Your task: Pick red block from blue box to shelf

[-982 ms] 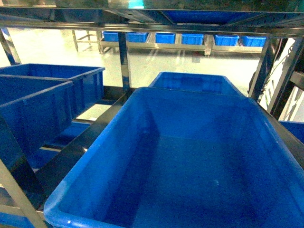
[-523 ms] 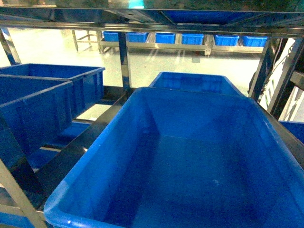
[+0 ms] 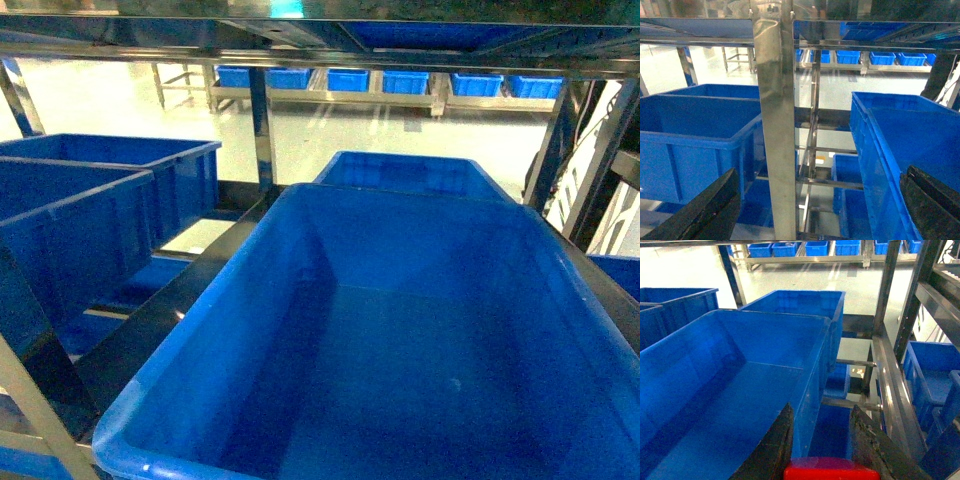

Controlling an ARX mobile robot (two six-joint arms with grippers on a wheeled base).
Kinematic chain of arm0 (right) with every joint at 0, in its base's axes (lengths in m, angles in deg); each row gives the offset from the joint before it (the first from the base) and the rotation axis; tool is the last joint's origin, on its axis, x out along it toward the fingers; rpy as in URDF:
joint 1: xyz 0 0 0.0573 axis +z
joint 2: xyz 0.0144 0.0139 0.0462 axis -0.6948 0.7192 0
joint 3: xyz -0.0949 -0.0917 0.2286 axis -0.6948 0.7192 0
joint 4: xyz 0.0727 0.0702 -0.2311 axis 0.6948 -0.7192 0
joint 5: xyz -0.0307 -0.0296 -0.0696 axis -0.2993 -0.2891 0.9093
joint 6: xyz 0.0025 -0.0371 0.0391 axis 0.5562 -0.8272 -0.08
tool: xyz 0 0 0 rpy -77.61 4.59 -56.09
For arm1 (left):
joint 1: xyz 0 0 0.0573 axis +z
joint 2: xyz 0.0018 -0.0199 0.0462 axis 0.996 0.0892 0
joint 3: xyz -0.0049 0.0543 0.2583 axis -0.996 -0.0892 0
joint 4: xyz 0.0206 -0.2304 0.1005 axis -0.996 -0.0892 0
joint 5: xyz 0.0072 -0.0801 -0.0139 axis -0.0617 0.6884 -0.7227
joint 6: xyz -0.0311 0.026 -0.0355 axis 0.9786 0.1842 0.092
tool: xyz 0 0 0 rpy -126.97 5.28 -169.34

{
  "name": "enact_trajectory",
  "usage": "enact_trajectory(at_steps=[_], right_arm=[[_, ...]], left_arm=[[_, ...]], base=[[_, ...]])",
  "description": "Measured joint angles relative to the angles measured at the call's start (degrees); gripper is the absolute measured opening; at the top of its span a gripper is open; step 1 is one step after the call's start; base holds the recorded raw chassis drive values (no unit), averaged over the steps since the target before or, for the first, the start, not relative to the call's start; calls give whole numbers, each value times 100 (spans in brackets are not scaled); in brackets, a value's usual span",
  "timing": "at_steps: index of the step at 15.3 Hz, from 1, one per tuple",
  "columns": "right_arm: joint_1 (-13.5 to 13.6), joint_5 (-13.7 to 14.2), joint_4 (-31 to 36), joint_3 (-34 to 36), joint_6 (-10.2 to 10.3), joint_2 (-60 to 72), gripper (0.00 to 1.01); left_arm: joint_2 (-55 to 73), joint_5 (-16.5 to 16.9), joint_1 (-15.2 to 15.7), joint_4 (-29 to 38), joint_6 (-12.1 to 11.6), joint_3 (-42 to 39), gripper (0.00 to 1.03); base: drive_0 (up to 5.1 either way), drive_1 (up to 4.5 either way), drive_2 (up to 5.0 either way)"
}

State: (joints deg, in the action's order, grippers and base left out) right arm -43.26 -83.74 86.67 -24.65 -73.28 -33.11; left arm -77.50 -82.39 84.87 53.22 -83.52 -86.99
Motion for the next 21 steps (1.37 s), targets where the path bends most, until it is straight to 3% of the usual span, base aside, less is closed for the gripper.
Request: enact_trajectory(at_steps=[21], right_arm=[[0, 0, 0, 0, 0, 0, 28]], left_arm=[[0, 2, 0, 0, 0, 0, 98]], base=[[0, 0, 0]])
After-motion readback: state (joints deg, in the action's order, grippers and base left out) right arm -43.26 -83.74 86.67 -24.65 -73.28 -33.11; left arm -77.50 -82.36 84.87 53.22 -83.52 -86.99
